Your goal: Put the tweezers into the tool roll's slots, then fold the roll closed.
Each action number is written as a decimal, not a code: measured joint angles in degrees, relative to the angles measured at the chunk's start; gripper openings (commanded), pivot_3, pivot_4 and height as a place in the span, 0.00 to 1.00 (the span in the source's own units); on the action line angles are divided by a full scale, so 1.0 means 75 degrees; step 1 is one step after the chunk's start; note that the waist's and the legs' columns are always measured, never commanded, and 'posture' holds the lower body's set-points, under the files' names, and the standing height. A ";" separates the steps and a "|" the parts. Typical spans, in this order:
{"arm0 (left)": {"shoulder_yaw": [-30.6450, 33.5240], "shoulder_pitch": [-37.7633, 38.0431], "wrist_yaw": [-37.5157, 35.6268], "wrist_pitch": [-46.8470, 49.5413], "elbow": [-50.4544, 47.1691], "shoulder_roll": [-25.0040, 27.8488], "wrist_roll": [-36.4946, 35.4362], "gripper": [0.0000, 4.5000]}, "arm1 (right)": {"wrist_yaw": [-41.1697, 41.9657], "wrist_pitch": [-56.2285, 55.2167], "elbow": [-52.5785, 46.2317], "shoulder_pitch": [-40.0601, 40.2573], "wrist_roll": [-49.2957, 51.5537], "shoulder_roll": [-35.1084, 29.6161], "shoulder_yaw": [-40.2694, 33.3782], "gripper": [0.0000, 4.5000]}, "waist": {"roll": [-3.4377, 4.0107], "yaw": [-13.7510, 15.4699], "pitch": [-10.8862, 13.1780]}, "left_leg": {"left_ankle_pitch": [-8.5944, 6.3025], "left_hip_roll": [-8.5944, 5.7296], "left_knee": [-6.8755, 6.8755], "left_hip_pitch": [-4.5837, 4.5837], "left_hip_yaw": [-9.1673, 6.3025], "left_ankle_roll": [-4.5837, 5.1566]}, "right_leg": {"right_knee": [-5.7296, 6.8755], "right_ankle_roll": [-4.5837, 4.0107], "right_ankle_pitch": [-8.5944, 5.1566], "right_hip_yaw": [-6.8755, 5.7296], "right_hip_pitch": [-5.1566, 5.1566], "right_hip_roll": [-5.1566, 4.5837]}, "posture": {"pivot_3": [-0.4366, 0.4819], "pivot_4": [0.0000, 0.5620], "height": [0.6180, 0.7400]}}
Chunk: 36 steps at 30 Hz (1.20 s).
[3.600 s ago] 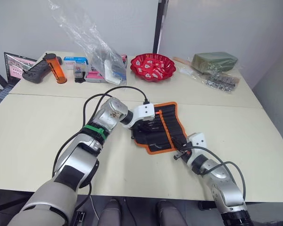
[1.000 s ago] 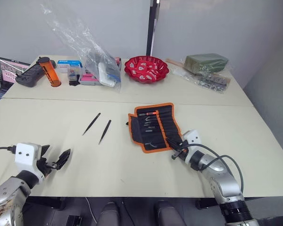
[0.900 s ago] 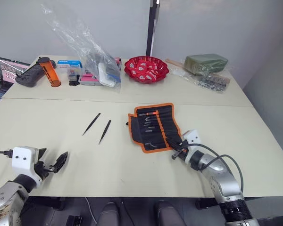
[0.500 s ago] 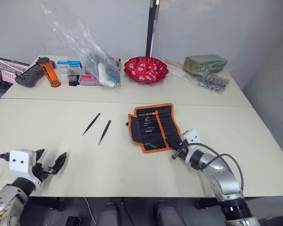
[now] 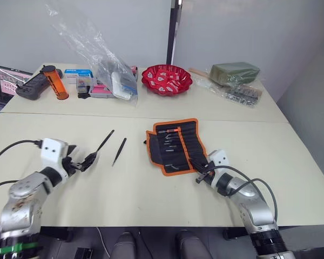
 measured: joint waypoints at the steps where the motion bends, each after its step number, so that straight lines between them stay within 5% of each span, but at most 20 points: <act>1: -0.0135 -0.0119 -0.0024 -0.0131 0.0229 0.0000 0.0090 0.99 | -0.0015 -0.0006 -0.0004 0.0009 0.0000 0.0000 0.0000 0.00 | -0.0001 0.0004 -0.0001 | 0.0000 0.0000 -0.0001 0.0000 0.0000 0.0000 | 0.0000 0.0000 0.0000 0.0000 0.0000 0.0000 | 0.48 0.27 1.00; 5: -0.0485 -0.0717 -0.0146 -0.0535 0.1112 -0.0001 0.0303 0.99 | -0.0104 -0.0090 -0.0017 0.0054 -0.0008 0.0004 0.0008 0.00 | -0.0004 0.0032 -0.0003 | 0.0000 0.0000 -0.0001 -0.0001 0.0000 0.0000 | -0.0001 -0.0005 -0.0002 -0.0001 0.0000 -0.0002 | 0.48 0.27 1.00; 19: -0.1152 -0.1668 -0.0365 -0.1142 0.2214 -0.0061 0.0681 0.01 | -0.0287 -0.0134 -0.0126 0.0197 -0.0008 0.0028 0.0016 0.00 | 0.0026 0.0082 -0.0019 | 0.0000 -0.0001 -0.0001 0.0003 0.0000 0.0000 | -0.0001 0.0002 0.0000 -0.0001 0.0005 -0.0002 | 0.48 0.27 1.00; 30: -0.0595 -0.1752 -0.0534 -0.0385 0.1349 -0.0056 -0.0255 0.01 | -0.0372 -0.0134 -0.0244 0.0296 -0.0008 0.0025 -0.0023 0.00 | 0.0025 0.0104 -0.0017 | 0.0001 -0.0001 -0.0005 -0.0013 -0.0001 0.0000 | -0.0004 0.0007 0.0003 -0.0003 -0.0003 -0.0002 | 0.48 0.27 1.00; 36: -0.1437 -0.3100 -0.1259 0.0251 0.0361 -0.0061 -0.0489 0.01 | -0.0496 -0.0133 -0.0386 0.0473 -0.0008 0.0048 -0.0013 0.00 | 0.0027 0.0173 -0.0018 | 0.0001 -0.0005 -0.0004 -0.0011 0.0000 0.0000 | -0.0007 0.0008 0.0000 0.0000 -0.0001 -0.0002 | 0.48 0.27 1.00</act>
